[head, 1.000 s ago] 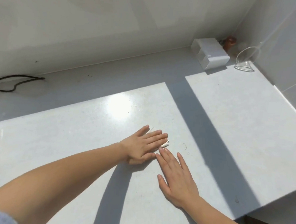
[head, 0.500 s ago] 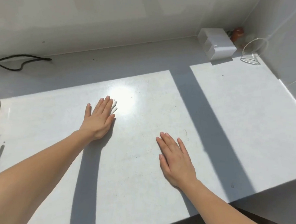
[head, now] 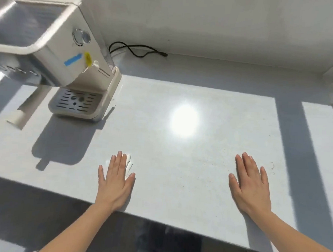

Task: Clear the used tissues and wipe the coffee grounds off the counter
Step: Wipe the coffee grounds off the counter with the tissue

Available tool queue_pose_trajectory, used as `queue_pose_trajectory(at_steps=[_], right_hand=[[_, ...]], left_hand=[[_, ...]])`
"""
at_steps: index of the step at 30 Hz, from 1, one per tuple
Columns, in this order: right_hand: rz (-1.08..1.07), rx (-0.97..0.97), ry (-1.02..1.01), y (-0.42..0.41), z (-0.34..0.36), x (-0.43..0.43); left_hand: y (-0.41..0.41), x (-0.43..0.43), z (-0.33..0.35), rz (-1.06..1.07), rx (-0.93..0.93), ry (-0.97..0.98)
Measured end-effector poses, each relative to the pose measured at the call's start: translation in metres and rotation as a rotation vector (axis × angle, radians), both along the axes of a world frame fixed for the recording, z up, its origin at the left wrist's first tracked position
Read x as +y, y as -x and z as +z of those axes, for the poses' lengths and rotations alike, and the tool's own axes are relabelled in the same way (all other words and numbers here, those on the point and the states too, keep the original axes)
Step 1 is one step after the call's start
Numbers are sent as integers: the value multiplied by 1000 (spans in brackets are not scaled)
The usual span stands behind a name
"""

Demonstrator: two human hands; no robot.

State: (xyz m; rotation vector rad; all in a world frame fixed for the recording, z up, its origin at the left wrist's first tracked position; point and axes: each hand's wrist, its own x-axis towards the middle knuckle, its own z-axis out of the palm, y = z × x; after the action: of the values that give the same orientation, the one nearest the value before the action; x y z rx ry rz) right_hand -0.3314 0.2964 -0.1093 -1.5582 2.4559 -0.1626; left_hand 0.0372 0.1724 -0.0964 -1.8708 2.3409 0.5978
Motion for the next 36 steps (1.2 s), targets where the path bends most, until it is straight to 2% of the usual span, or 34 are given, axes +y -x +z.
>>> queue_pose_trajectory(at_steps=[6,9,12,15,17,19,21,24,26,28,29,32,34,36], right_hand=[[31,19,4,1,1,2],[42,25,17,1,1,-2],[55,29,3,-2,3,-2],[41,28,16,-3,3,-1],[37,31,20,-3,2,-2],[36,24,32,-4,2,-3],[28,3,48,-4,3,-3],[16,-42,82,-6,4,-3],[3,-82,125,-6,6,-3],[-17,-122,181,-7,7,-1],[-41,-151,212,-6,8,0],[-105,-241,300,-5,11,0],[-149,-287,391,-6,12,2],[-305,-375,521,-5,13,9]], left_hand=[[24,91,7,38,-18,-20],[66,103,3,-86,50,-26],[67,92,2,-194,26,-28],[12,54,-2,36,-58,41],[-29,25,-2,213,-95,15],[-47,9,-1,275,-101,8],[-30,9,0,264,-81,22],[40,38,2,-5,8,27],[101,77,7,-327,56,6],[145,113,17,-682,33,-22],[156,120,23,-795,26,-39],[169,105,23,-950,-15,-6],[180,87,19,-957,-8,-17],[207,71,12,-956,37,-53]])
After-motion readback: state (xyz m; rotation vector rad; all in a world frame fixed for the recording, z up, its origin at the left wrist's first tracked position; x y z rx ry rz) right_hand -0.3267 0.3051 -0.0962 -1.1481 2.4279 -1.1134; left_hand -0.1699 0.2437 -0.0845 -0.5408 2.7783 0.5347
